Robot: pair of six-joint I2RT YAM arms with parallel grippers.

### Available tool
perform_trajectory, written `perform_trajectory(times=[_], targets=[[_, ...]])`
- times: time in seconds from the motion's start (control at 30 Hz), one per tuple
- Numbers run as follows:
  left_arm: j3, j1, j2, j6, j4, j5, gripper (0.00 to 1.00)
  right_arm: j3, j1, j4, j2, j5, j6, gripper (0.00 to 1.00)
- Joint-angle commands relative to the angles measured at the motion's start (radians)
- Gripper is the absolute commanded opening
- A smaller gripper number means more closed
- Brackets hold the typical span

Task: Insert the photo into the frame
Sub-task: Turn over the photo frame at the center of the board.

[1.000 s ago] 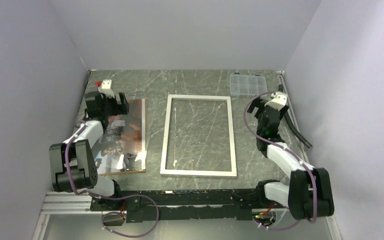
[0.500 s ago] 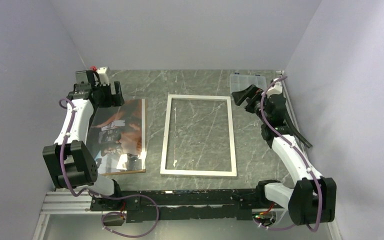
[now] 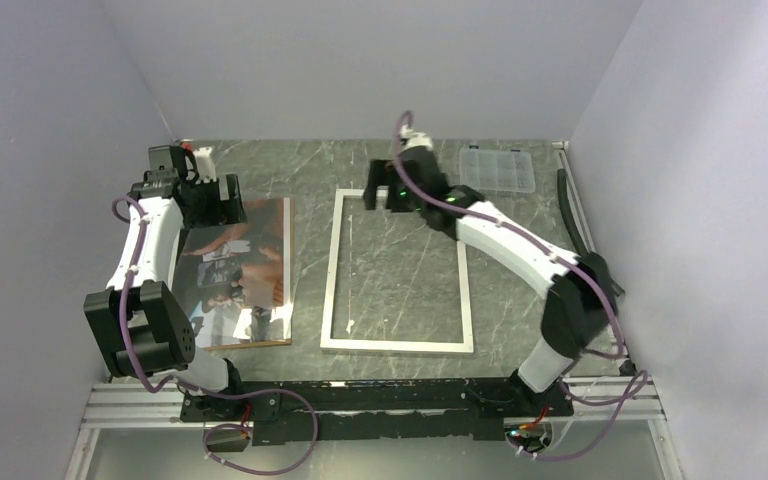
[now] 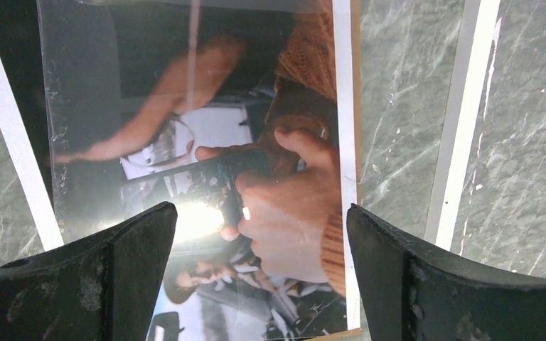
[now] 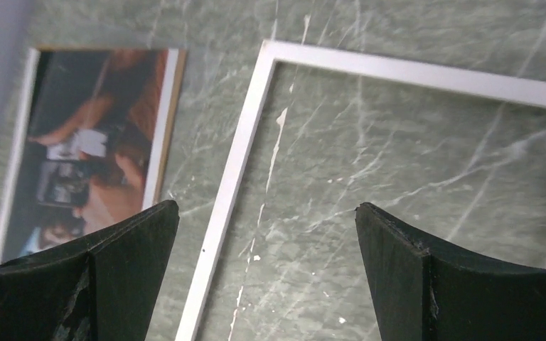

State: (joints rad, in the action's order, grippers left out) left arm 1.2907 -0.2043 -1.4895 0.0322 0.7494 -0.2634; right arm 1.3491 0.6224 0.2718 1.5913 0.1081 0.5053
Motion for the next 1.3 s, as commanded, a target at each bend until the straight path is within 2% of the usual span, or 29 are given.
perform_trajectory(times=[0.0, 0.2, 0.37, 0.63, 0.97, 1.07, 1.27], targets=[[0.042, -0.022, -0.007, 0.021, 0.041, -0.006, 0.95, 0.141, 0.144, 0.171, 0.150, 0.252, 0.006, 1.00], [0.051, -0.039, -0.014, 0.023, 0.069, -0.016, 0.95, 0.394, 0.297, 0.320, 0.409, 0.375, 0.062, 1.00], [0.044, -0.044, -0.008, 0.030, 0.086, -0.024, 0.95, 0.541, 0.355, 0.397, 0.580, 0.413, 0.123, 0.99], [0.046, -0.049, -0.016, 0.041, 0.124, -0.015, 0.95, 0.607, 0.396, 0.434, 0.697, 0.450, 0.165, 0.93], [0.038, -0.051, 0.003, 0.058, 0.150, -0.010, 0.95, 0.562, 0.403, 0.383, 0.761, 0.411, 0.197, 0.85], [0.032, -0.051, 0.005, 0.063, 0.155, -0.004, 0.95, 0.547, 0.406, 0.358, 0.768, 0.393, 0.207, 0.78], [0.025, -0.051, 0.011, 0.075, 0.173, -0.014, 0.95, 0.517, 0.407, 0.320, 0.741, 0.360, 0.237, 0.47]])
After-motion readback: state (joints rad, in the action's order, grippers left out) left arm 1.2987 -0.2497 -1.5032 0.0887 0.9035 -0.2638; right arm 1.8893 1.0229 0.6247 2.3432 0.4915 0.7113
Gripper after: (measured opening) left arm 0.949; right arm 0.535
